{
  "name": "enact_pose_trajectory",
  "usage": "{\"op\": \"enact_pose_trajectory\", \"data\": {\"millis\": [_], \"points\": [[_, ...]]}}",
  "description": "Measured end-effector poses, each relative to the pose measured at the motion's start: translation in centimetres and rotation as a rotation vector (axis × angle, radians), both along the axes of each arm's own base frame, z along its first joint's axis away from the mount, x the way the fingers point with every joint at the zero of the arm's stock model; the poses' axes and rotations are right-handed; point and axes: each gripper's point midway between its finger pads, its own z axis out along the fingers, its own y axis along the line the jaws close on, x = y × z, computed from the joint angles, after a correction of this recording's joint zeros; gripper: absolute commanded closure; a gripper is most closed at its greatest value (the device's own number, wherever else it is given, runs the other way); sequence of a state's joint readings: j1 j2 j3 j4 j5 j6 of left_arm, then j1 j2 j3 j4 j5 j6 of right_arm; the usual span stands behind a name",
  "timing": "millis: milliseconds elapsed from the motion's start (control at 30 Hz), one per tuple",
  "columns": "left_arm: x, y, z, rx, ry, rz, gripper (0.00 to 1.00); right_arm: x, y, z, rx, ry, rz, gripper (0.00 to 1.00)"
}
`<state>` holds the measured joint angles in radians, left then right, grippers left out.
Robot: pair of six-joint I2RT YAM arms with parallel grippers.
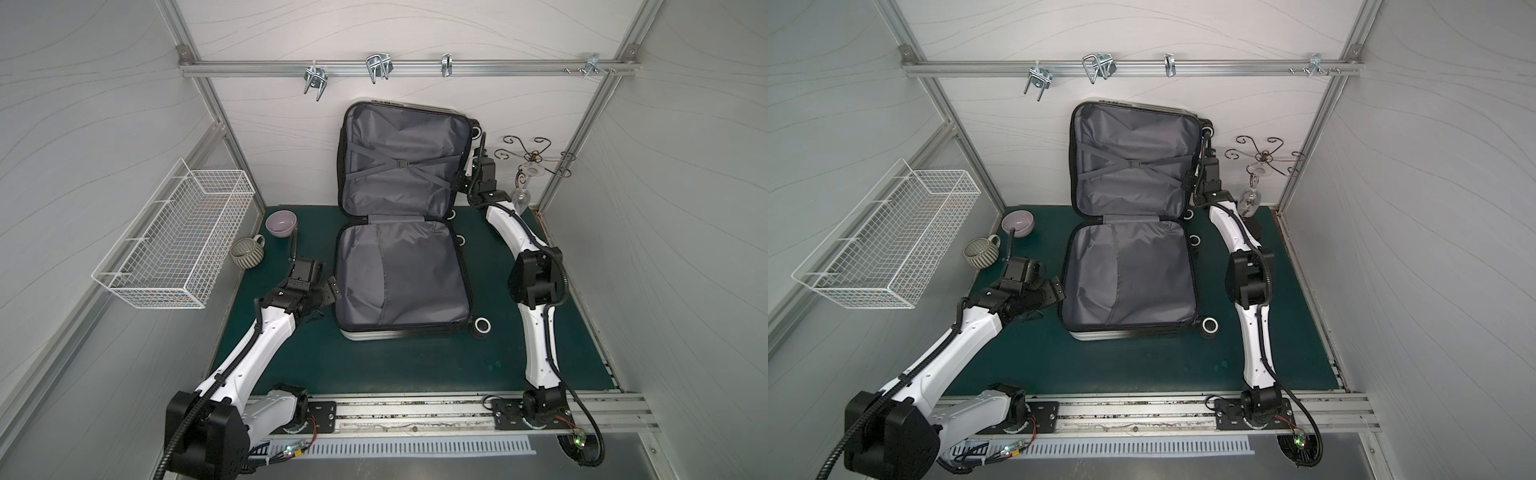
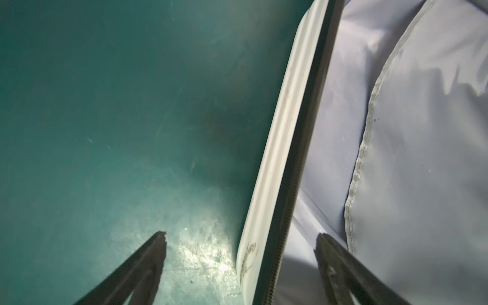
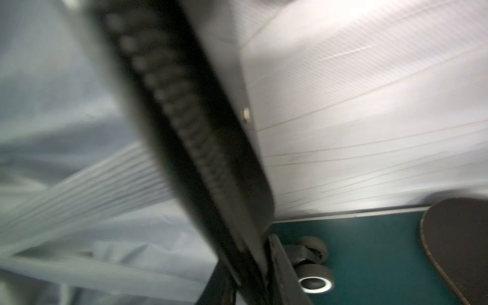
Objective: Close the suitcase zippers
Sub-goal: Close the suitcase at the center of the board.
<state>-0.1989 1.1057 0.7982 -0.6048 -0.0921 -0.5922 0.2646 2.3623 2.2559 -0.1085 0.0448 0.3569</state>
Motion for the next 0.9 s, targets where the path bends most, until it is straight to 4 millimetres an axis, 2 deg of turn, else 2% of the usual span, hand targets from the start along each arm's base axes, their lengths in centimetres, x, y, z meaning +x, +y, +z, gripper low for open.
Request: {"op": "enact_pose_trajectory", "data": {"millis": [67, 267, 433, 667, 900], "points": [[-0.4, -0.3, -0.7, -0.029, 0.02, 0.009, 0.1, 0.0, -0.2, 0.0, -0.019, -0.037, -0.002, 1.0], [-1.9, -1.1, -4.3, -0.105, 0.12, 0.055, 0.14, -1.6, -0.2, -0.2, -0.003, -0.16, 0.012, 1.0], [-2.4, -1.8, -7.1, -0.169, 0.184, 0.104, 0.27, -3.9, -0.8, -0.1, 0.029, -0.279, -0.007, 1.0], [-1.3, -3.2, -7.1, -0.29, 0.165, 0.138, 0.53, -7.8, -1.8, 0.4, 0.062, -0.403, -0.032, 1.0], [0.8, -4.3, -6.3, -0.366, 0.102, 0.136, 0.74, -13.8, -2.4, 2.3, -0.01, -0.534, -0.041, 1.0]]}}
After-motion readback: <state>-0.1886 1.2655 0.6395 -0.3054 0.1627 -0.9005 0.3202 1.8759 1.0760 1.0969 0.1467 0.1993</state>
